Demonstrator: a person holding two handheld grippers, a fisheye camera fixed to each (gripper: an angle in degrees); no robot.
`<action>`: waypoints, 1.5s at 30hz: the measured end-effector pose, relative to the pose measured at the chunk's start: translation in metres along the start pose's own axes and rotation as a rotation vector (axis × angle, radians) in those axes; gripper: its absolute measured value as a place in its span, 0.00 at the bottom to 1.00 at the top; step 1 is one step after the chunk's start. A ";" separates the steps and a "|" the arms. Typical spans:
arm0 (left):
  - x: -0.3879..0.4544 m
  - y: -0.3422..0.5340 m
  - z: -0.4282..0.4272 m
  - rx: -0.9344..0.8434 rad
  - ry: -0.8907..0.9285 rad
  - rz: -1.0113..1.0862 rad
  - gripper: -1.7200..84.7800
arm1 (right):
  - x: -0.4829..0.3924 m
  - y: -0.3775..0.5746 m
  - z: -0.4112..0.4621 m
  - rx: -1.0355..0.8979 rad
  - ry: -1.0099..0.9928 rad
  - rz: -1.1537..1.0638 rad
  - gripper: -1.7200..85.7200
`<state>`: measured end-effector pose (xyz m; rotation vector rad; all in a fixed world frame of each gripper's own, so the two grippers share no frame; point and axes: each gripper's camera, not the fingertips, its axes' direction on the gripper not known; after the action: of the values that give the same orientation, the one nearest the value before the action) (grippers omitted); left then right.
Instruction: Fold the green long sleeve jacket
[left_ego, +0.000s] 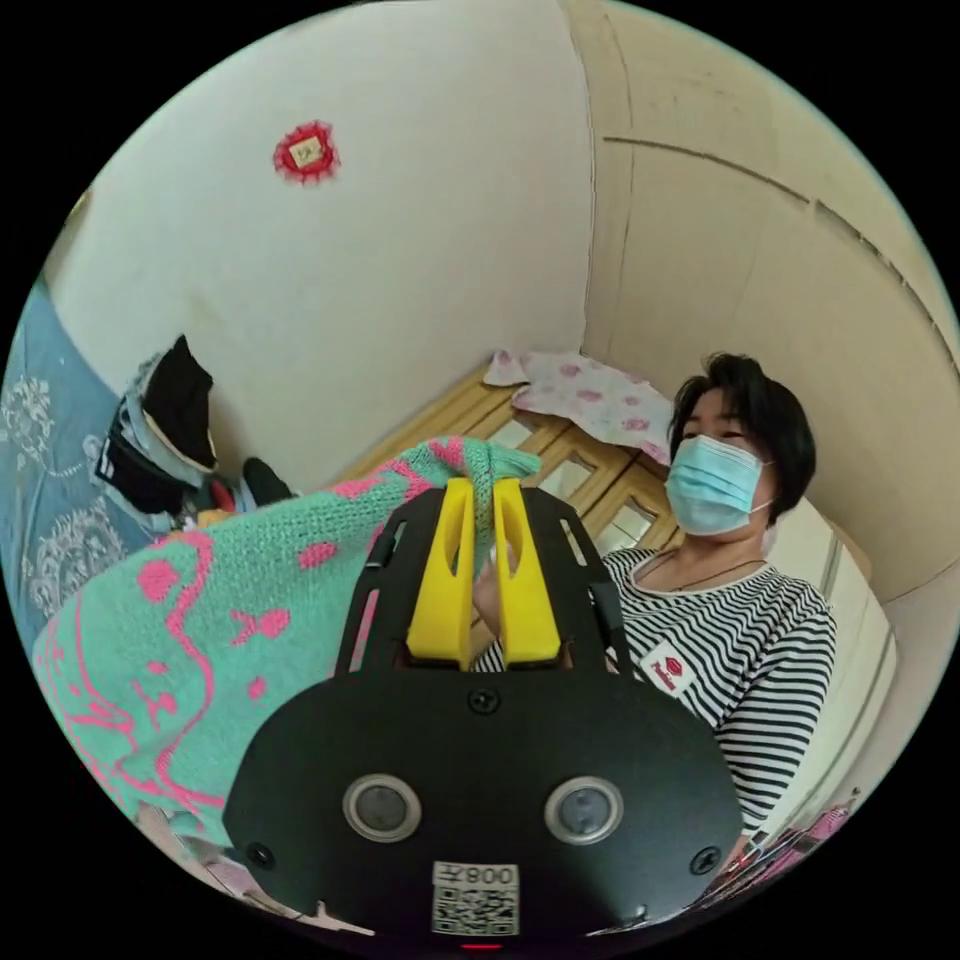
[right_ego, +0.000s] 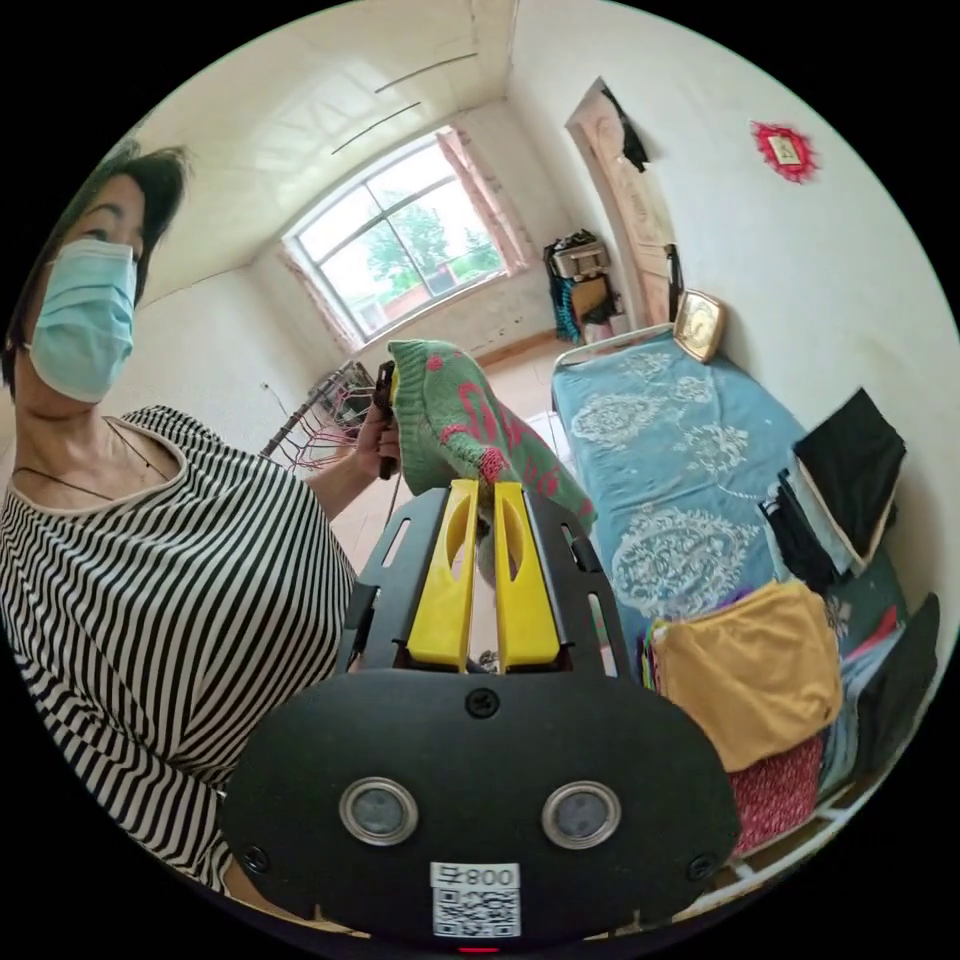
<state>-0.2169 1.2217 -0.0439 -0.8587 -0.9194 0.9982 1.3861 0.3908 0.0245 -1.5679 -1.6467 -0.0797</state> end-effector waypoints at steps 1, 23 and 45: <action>0.005 -0.010 -0.029 0.050 -0.012 0.000 0.06 | 0.002 -0.019 -0.011 0.004 -0.017 -0.016 0.04; 0.103 -0.228 -0.402 0.360 -0.354 0.108 0.06 | 0.074 -0.365 -0.271 0.037 -0.513 -0.243 0.04; 0.092 -0.540 -0.638 0.007 -0.053 0.360 0.05 | -0.034 -0.640 -0.530 0.254 -0.281 -0.233 0.04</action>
<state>0.5565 1.0380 0.2322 -1.0180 -0.8204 1.3383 1.1100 -0.0747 0.6559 -1.2321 -1.9682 0.2291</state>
